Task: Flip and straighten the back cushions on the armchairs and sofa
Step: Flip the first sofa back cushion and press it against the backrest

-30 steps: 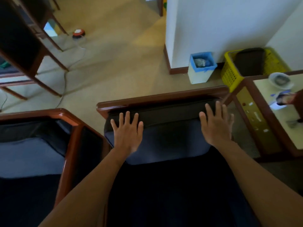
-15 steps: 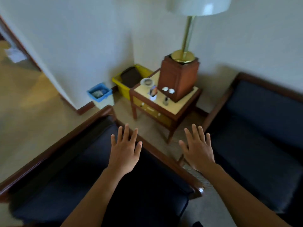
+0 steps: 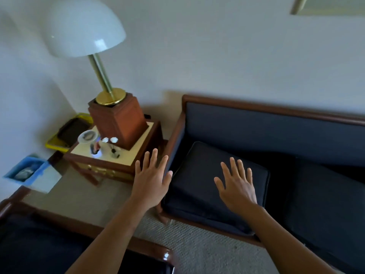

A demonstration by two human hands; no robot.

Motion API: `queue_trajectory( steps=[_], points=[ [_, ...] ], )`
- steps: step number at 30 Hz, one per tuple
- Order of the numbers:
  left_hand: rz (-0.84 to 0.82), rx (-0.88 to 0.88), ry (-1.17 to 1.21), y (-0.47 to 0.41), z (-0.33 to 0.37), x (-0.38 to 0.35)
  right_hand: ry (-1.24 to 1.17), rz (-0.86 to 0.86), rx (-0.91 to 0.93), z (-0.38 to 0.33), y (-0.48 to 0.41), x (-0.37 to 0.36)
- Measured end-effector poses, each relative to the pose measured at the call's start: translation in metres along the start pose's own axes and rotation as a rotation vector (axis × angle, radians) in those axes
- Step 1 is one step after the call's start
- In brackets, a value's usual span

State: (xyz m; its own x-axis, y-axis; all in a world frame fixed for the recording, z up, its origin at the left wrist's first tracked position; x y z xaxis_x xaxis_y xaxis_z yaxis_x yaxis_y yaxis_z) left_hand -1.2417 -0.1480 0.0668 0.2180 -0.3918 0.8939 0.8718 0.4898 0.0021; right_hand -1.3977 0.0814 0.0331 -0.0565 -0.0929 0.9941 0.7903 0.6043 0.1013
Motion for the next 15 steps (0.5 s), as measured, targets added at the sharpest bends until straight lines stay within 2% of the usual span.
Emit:
queue_trajectory(
  steps=[8, 15],
  points=[
    [-0.12, -0.057, -0.005, -0.113, 0.084, -0.069, -0.09, -0.049, -0.182, 0.135, -0.048, -0.03],
    [-0.221, -0.055, -0.013, -0.223, 0.096, -0.141, -0.169, -0.114, -0.324, 0.2, -0.113, -0.078]
  ],
)
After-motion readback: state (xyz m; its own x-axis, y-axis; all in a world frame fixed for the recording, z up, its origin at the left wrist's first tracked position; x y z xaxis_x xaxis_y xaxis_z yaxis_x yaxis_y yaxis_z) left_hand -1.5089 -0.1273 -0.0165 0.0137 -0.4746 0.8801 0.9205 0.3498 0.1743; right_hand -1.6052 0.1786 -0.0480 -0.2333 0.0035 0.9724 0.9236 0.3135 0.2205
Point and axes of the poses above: each hand's wrist, its own y-axis away from the middle knuckle, its own x-axis out of the back of the hand, z = x × y, the point moved 5 cm from there along -y, towards the middle knuckle, and after that the axes turned 14 degrees about y, right-handed, at the moved point
